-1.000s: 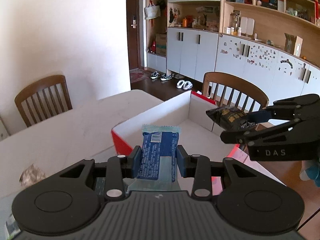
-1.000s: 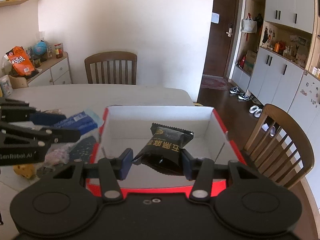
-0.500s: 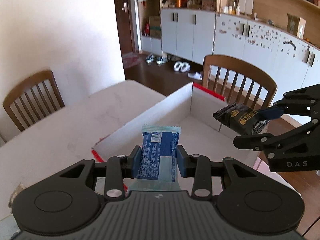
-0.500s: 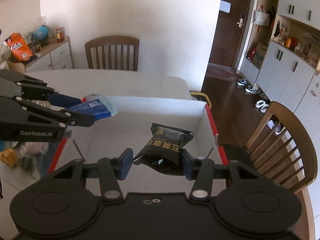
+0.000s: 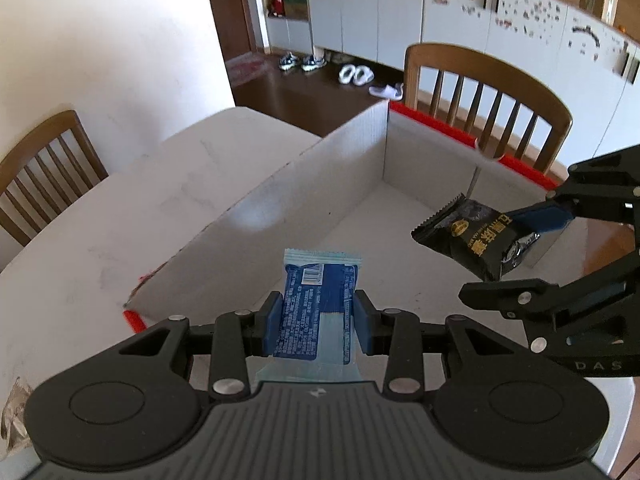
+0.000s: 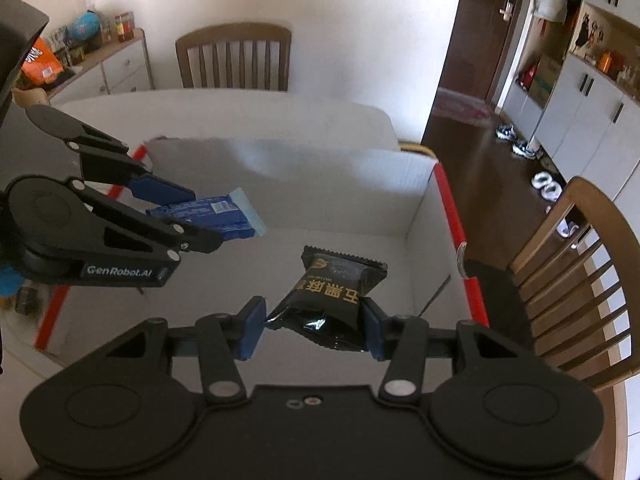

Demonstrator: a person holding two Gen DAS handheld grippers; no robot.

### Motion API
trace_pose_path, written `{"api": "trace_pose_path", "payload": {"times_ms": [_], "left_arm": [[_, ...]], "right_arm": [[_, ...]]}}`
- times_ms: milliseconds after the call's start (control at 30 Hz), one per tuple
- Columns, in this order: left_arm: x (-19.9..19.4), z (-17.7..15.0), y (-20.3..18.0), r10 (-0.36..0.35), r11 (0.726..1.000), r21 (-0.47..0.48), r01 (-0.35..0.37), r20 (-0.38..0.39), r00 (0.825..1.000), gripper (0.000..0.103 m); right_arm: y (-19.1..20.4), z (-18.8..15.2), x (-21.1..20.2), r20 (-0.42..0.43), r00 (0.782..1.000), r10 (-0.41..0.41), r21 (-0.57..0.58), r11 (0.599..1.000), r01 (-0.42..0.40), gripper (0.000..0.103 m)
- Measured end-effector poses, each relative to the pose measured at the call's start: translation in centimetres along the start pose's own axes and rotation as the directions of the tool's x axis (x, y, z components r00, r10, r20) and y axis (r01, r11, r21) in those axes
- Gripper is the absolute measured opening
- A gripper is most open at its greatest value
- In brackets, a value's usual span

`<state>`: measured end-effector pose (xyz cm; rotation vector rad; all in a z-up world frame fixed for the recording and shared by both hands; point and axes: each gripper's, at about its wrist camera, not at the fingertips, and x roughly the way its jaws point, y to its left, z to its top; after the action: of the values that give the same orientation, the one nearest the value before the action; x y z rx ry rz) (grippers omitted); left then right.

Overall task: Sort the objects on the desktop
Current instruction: 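Carry the blue bar and black packet with both tools over the red shoebox, then open the right tool to drop the black packet while the left tool releases the blue bar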

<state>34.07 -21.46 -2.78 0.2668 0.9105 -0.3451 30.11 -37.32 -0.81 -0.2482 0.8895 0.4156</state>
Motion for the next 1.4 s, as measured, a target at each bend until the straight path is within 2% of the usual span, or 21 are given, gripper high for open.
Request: {"api": "trace_pose_path", "payload": {"times_ms": [267, 467, 733, 967, 1100, 1300, 1367, 1400], "left_arm": [[2.9, 1.0, 0.0, -0.011, 1.000, 0.011, 0.012, -0.079, 0.997, 0.036], [4.9, 0.9, -0.1, -0.023, 0.999, 0.026, 0.028, -0.160, 0.987, 0.036], [5.5, 0.4, 0.1, -0.042, 0.999, 0.014, 0.046, -0.198, 0.979, 0.036], [6.4, 0.7, 0.2, -0.065, 0.998, 0.008, 0.069, -0.252, 0.966, 0.036], [7.6, 2.2, 0.0, -0.071, 0.997, 0.007, 0.076, -0.285, 0.956, 0.036], [8.4, 2.7, -0.2, -0.073, 0.997, 0.014, 0.082, -0.333, 0.940, 0.036], [8.4, 2.9, -0.4, -0.066, 0.997, 0.024, 0.078, -0.334, 0.940, 0.037], [8.5, 3.0, -0.4, -0.063, 0.997, 0.024, 0.076, -0.339, 0.939, 0.037]], "right_arm": [[-0.7, 0.3, 3.1, -0.095, 0.995, 0.011, -0.027, 1.000, -0.014, 0.050], [-0.8, 0.3, 4.7, -0.153, 0.988, -0.005, -0.058, 0.998, -0.004, 0.050], [-0.8, 0.3, 6.2, -0.216, 0.976, 0.011, -0.070, 0.997, -0.026, 0.050], [-1.0, 0.6, 7.0, -0.248, 0.969, 0.020, -0.071, 0.997, -0.039, 0.051], [-1.1, 0.7, 7.1, -0.257, 0.966, 0.021, -0.076, 0.996, -0.042, 0.053], [-1.2, 1.3, 7.1, -0.260, 0.965, 0.015, -0.080, 0.996, -0.037, 0.058], [-1.2, 1.0, 6.8, -0.253, 0.967, 0.016, -0.082, 0.996, -0.038, 0.066], [-1.2, 1.0, 6.6, -0.247, 0.969, 0.016, -0.084, 0.996, -0.038, 0.066]]}}
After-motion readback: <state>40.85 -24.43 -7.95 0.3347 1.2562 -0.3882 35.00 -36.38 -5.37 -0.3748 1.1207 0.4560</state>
